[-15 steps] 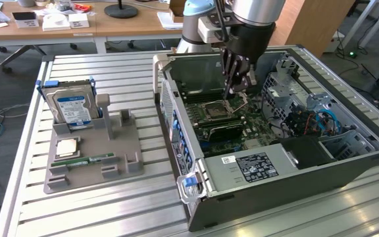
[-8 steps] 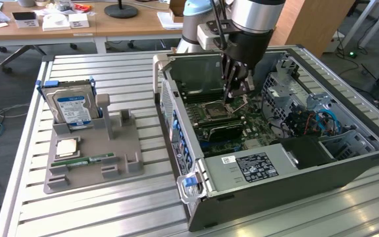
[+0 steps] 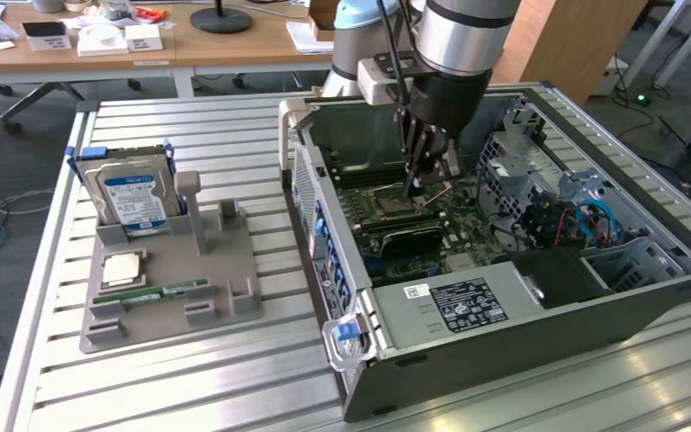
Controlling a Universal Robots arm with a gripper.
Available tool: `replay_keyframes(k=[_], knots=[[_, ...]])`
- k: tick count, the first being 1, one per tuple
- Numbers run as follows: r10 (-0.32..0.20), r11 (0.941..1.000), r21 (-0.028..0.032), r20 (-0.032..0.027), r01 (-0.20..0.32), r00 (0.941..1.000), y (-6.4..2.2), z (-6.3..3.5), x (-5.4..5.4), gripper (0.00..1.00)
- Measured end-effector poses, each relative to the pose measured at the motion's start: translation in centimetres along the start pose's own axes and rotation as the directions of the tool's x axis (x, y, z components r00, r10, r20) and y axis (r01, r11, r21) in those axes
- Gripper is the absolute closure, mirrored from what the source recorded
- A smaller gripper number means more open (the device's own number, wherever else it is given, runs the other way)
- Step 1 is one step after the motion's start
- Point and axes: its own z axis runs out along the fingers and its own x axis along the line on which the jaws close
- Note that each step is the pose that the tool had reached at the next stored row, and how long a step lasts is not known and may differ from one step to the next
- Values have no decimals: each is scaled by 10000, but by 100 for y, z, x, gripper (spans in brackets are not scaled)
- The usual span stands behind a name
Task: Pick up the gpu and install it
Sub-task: 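Press down on the gpu until it lock into place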
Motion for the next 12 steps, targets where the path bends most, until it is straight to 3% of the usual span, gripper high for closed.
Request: replay_keyframes(k=[12], knots=[[0, 10000, 0, 1, 0, 10000, 2, 100, 3, 89]])
